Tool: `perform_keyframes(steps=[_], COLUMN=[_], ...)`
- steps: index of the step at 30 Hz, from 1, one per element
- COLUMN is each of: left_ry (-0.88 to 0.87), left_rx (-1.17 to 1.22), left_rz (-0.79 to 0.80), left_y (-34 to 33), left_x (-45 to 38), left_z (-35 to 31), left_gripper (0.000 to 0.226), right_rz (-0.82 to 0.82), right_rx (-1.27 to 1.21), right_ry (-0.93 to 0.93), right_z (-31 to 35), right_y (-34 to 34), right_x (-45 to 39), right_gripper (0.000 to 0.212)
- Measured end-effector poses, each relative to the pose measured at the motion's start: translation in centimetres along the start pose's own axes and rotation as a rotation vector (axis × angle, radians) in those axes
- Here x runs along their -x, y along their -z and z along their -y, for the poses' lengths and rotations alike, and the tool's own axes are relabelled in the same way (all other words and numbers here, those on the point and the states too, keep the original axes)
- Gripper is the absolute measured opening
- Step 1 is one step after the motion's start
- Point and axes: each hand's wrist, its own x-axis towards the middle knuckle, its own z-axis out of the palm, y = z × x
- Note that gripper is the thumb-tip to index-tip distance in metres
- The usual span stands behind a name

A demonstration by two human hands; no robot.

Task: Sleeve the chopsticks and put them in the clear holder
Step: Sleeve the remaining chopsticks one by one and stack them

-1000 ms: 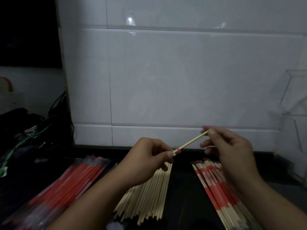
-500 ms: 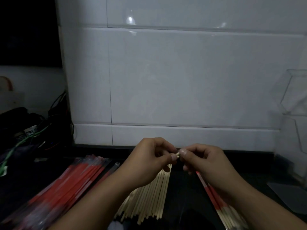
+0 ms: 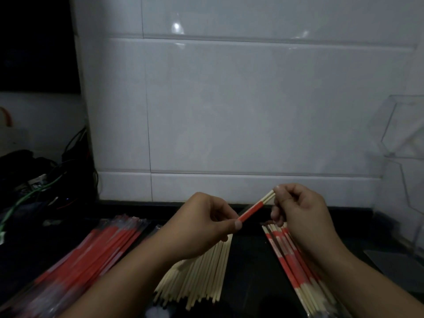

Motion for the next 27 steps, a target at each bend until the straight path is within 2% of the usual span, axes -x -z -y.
perform_keyframes(steps=[2,4,7,9,12,14,17,19,23,25,27], left_ry=[0.003,0.014,0.031,0.034,0.038,0.038,0.096,0.222,0.413,0.451,0.474], left_rx=[0.053,0.154,0.269,0.258,0.11,-0.117,-0.568,-0.713,-0.749,-0.761,-0.767], left_rz=[-0.052,-0.085,-0.072,-0.047,-0.036,-0.076,-0.105,-0.014,0.142,0.157,0.172], left_y=[-0.1,-0.3,-0.9,-1.4,-1.6,-1.3,-0.3,0.1,0.3,0.2,0.2], left_x=[-0.2,-0.3,-0.3,-0.3,-0.4,-0.5,-0.6,-0.6,-0.4,-0.4,-0.3], left_z=[0.1,0.2,0.2,0.2,0.5,1.1,2.1,2.9,3.6,3.6,3.4], left_gripper=[0.007,0.008,0.011,0.016,0.034,0.038,0.041,0.055,0.075,0.074,0.07], right_rz=[-0.005,0.085,0.303,0.295,0.18,0.126,0.161,0.207,0.232,0.214,0.172], right_rx=[-0.162,-0.289,-0.221,-0.131,-0.064,-0.003,0.278,0.485,0.844,0.942,1.006], right_ry=[-0.096,-0.197,-0.232,-0.208,-0.175,-0.152,-0.153,-0.176,-0.153,-0.136,-0.039], right_z=[0.3,0.6,0.3,0.0,-0.6,-1.0,-2.3,-3.4,-5.1,-5.0,-4.8], right_y=[-0.2,-0.4,-1.1,-1.4,-0.5,0.9,3.3,4.0,3.7,3.4,2.9], right_x=[0.1,0.3,1.3,1.7,0.4,-1.2,-3.1,-3.7,-3.5,-3.1,-2.8], right_gripper=[0.024,0.026,0.03,0.031,0.027,0.016,0.007,0.006,0.007,0.008,0.016])
